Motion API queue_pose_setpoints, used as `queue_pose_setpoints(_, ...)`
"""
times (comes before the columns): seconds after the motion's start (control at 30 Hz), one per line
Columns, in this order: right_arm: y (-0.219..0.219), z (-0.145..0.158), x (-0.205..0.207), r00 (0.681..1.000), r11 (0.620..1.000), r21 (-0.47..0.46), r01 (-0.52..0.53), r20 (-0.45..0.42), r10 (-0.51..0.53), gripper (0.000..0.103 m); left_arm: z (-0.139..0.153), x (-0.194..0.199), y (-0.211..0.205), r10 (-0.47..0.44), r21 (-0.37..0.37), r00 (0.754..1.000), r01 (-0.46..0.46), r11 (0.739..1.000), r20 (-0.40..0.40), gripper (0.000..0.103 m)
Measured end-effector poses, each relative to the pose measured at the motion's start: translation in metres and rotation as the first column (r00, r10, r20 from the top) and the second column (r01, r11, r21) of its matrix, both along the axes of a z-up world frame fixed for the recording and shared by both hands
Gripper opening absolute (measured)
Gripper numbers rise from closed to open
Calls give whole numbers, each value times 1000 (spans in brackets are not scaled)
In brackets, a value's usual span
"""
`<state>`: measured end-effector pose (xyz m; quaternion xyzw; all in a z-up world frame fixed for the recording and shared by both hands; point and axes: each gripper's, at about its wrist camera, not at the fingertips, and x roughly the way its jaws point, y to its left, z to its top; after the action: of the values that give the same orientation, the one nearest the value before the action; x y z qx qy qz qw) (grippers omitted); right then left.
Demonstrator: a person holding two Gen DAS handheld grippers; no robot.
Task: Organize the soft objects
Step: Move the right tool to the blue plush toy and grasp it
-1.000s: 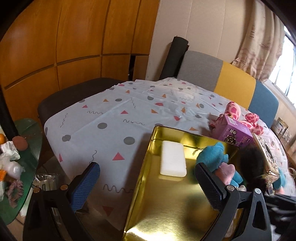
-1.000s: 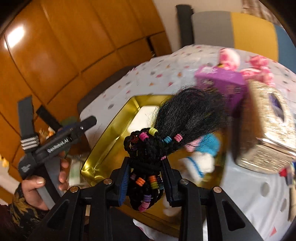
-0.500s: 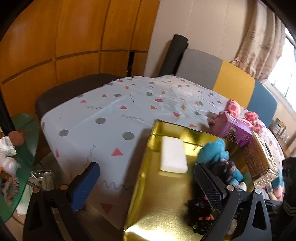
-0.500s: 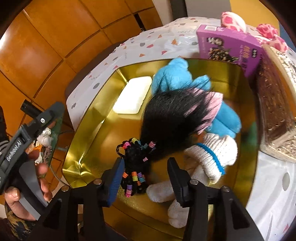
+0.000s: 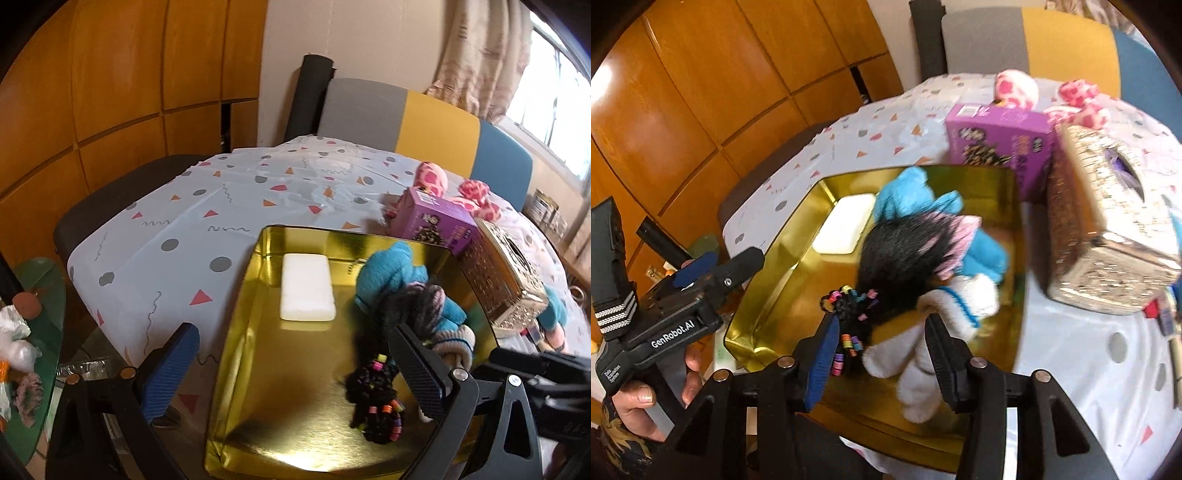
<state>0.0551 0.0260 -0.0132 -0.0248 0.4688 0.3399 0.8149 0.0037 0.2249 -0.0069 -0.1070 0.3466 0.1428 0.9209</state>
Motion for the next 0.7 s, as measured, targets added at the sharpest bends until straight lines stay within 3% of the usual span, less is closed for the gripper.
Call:
queue_pose_setpoints(0.43,-75,24,3,980,983,40,177,84,-179,49,4,5,-44,-115,54,993,116,992,-23,103)
queue_pose_setpoints(0.7,-146,37,16,936,942,56,330,115,-334,49,6,12,-75,-212,87,976,215,973,-40,103)
